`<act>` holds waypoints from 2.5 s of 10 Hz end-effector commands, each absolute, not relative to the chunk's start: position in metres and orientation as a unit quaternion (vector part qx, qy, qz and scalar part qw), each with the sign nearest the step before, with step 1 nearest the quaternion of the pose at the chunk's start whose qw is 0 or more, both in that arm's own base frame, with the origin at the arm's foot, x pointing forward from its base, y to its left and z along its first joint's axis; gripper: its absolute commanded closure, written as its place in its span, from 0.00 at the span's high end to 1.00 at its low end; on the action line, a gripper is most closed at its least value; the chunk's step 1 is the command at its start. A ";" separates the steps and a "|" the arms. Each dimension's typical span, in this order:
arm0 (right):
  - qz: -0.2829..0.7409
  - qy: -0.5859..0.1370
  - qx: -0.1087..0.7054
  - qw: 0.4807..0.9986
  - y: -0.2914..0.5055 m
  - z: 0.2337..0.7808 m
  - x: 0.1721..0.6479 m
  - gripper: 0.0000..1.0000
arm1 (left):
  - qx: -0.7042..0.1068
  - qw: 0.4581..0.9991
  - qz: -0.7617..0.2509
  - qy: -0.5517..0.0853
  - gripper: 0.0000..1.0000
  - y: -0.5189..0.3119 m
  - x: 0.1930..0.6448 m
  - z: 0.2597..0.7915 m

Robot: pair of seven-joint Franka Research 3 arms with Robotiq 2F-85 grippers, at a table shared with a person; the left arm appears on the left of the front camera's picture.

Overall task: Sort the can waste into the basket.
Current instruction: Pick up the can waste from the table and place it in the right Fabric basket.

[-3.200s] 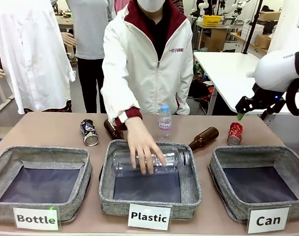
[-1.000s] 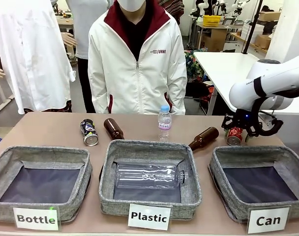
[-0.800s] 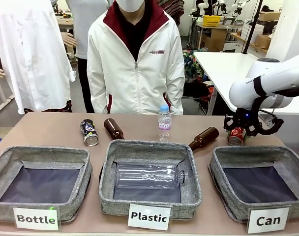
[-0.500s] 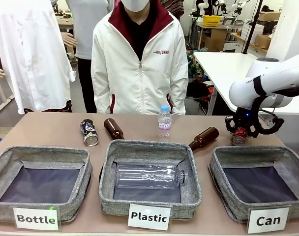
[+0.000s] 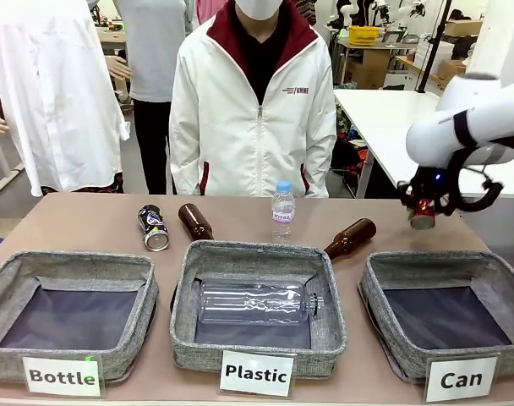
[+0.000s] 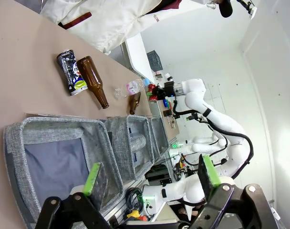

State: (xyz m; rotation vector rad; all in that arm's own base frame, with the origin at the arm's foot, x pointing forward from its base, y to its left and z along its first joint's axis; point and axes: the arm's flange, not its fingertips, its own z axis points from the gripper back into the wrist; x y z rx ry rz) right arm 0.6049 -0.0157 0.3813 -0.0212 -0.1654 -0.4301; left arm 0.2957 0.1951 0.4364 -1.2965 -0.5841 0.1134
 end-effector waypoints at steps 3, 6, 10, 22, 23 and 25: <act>-0.001 -0.076 -0.022 0.997 -0.022 0.479 0.512 0.00 | -0.599 0.749 0.044 -0.280 1.00 0.195 0.296 0.438; 0.283 -0.003 -0.018 0.959 -0.015 0.508 0.409 0.00 | -0.599 0.749 0.044 -0.280 1.00 0.195 0.296 0.438; 0.561 0.025 0.086 0.823 -0.024 0.502 0.329 0.00 | -0.599 0.749 0.044 -0.280 1.00 0.195 0.296 0.438; 0.570 -0.024 0.058 0.819 -0.022 0.501 0.337 1.00 | -0.599 0.749 0.044 -0.280 1.00 0.195 0.296 0.438; 0.561 -0.028 0.069 0.824 -0.023 0.501 0.337 1.00 | -0.599 0.749 0.044 -0.280 1.00 0.195 0.296 0.438; 0.466 -0.032 0.129 0.874 -0.024 0.504 0.344 1.00 | -0.599 0.749 0.044 -0.280 1.00 0.195 0.296 0.438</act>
